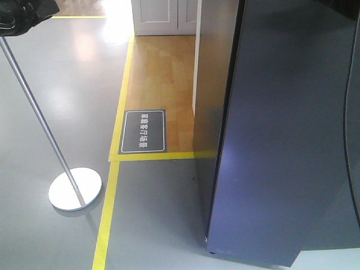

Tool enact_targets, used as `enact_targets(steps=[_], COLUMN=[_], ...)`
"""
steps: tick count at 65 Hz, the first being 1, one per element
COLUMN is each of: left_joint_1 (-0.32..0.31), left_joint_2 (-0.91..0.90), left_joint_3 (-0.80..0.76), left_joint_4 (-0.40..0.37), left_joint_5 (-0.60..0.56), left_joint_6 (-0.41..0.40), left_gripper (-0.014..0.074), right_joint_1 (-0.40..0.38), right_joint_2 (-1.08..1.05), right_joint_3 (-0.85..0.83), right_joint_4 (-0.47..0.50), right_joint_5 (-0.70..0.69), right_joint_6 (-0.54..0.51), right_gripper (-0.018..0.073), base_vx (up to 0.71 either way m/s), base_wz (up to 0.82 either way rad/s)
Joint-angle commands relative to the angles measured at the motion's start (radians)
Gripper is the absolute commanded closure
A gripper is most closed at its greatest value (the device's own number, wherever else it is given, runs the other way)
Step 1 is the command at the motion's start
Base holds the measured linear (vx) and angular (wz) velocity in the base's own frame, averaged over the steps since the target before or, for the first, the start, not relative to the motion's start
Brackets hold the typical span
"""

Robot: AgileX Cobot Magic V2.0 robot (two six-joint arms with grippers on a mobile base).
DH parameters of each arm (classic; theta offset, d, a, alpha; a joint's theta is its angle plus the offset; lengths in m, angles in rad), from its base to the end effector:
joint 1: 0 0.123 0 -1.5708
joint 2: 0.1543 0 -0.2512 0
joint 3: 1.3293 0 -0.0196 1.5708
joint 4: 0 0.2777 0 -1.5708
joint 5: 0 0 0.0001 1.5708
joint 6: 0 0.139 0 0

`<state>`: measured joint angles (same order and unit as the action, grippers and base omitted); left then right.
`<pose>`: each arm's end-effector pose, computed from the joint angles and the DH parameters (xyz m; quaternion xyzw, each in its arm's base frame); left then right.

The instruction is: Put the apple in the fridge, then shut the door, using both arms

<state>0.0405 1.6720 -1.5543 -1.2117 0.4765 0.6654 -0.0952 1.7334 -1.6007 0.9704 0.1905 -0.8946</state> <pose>0.4664 -0.0409 0.3510 -0.0712 0.7675 -0.3079 0.5577 0.4921 -0.0251 0.3475 0.0106 0.7587 0.0504 0.6494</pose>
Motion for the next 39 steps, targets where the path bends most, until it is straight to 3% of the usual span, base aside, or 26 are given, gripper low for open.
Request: enact_targets(steps=[1, 25, 39], left_joint_1=[0.000, 0.000, 0.000], left_joint_2=[-0.049, -0.049, -0.049], left_joint_3=[-0.032, -0.032, -0.032], left_joint_4=[-0.033, -0.033, -0.034], left_joint_5=[-0.011, -0.004, 0.007], left_joint_6=[-0.007, -0.007, -0.007], left_gripper=[0.0442, 0.0442, 0.0442], right_joint_1=[-0.027, -0.056, -0.066], right_joint_2=[0.082, 0.118, 0.057], right_joint_3=[-0.066, -0.113, -0.113], right_joint_4=[0.000, -0.003, -0.052], right_joint_5=[-0.136, -0.081, 0.083], right_joint_6=[-0.010, -0.014, -0.030], right_gripper=[0.0552, 0.0552, 0.0552], base_vx=[0.00, 0.00, 0.00], base_wz=[-0.01, -0.01, 0.00])
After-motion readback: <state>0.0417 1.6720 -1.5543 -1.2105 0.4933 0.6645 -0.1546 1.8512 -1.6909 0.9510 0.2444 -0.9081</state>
